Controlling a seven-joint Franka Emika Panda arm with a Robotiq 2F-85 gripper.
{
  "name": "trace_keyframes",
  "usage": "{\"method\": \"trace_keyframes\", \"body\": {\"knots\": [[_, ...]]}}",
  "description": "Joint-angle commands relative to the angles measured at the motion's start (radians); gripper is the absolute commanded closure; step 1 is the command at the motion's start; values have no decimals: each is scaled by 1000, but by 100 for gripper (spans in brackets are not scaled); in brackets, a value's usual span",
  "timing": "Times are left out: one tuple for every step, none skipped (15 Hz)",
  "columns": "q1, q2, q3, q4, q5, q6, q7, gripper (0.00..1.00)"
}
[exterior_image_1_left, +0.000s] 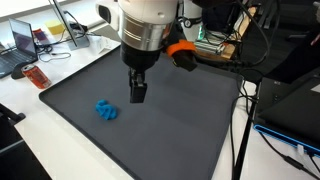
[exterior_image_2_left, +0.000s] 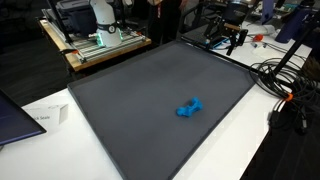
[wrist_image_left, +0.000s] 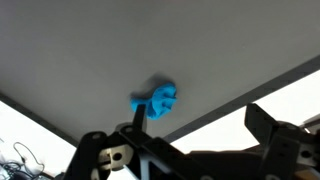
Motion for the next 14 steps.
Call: {"method": "trace_keyframes", "body": {"knots": [[-14,134,12,243,80,-152,71,0],[-16,162,11,294,99,-189,94,0],[-14,191,6,342,111,-216,133,0],[-13,217,3,388,121,-242,163,0],[-14,244,3,434,128,-266,188,0],[-15,270,0,479,134,-289,219,0],[-16,296,-1,524,140,-315,243,0],[-19,324,-4,577,150,-343,267,0],[-24,348,-4,622,155,-368,290,0],[-29,367,-5,657,159,-392,310,0],[-34,384,-5,686,162,-407,330,0],[-38,392,-6,698,163,-413,346,0],[-42,409,-6,727,166,-427,360,0],[-48,424,-7,753,171,-441,376,0]]}}
